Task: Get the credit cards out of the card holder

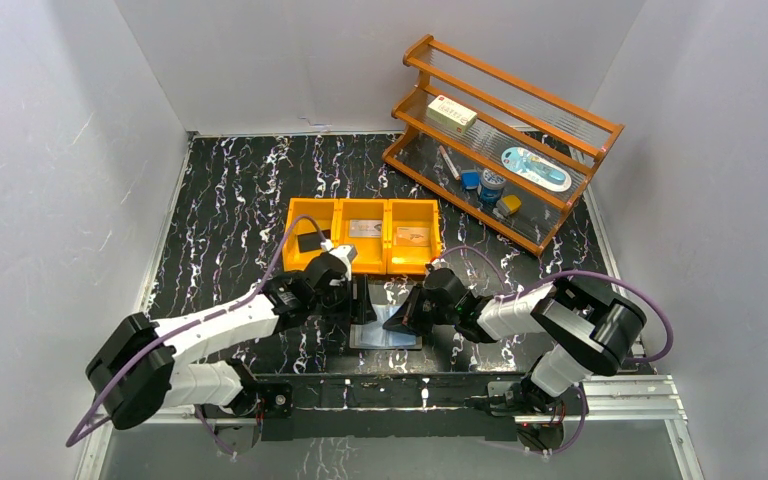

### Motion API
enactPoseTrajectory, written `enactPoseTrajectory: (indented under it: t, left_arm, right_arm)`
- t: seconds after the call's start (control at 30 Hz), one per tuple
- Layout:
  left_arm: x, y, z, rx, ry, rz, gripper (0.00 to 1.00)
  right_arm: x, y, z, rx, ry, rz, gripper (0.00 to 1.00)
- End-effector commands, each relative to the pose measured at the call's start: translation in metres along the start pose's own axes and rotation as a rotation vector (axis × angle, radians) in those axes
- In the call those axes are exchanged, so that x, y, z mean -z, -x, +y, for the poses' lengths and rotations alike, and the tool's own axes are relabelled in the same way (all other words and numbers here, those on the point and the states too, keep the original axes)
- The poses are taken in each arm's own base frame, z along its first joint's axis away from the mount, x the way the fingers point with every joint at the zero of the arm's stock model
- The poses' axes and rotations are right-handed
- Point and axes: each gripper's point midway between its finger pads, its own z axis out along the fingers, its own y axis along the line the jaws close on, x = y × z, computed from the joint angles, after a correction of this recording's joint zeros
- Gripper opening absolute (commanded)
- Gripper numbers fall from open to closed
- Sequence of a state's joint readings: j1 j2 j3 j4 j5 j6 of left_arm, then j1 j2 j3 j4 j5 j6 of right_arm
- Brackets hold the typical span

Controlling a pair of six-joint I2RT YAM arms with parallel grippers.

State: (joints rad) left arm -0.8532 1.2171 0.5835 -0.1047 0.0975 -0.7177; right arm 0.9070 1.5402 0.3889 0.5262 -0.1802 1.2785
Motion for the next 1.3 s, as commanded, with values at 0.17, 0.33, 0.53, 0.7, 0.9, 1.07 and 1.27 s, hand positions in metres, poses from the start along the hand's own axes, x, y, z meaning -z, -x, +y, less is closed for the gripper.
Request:
enactPoseTrajectory:
  t: [0.17,0.33,0.53,0.7,0.9,1.07,1.27]
  left_arm:
    - [0.007,0.03,-0.028,-0.022,-0.085,-0.096,0.61]
    - [-0.01,0.017,-0.027,-0.012,-0.097,-0.025,0.61]
    - [-0.019,0.004,-0.03,-0.005,-0.132,0.035,0.58]
    - [-0.01,-0.003,-0.056,-0.03,-0.284,0.087,0.55]
    - [-0.005,-0.01,-0.075,-0.037,-0.395,0.141,0.52]
    - [-0.01,-0.008,-0.077,-0.026,-0.397,0.144,0.52]
    - [-0.019,-0.008,-0.086,-0.015,-0.446,0.169,0.52]
  right_arm:
    - [0.001,-0.013,-0.05,-0.013,-0.162,0.036,0.07]
    - [0.001,-0.014,-0.05,-0.014,-0.164,0.039,0.07]
    - [0.001,-0.013,-0.049,-0.014,-0.158,0.038,0.09]
    - [0.002,-0.013,-0.043,0.0,-0.141,0.04,0.14]
    - [0.008,-0.007,-0.017,0.037,-0.05,0.018,0.34]
    - [0.028,0.008,-0.001,0.052,-0.047,-0.073,0.47]
    - [0.067,0.037,-0.01,0.05,-0.183,-0.266,0.49]
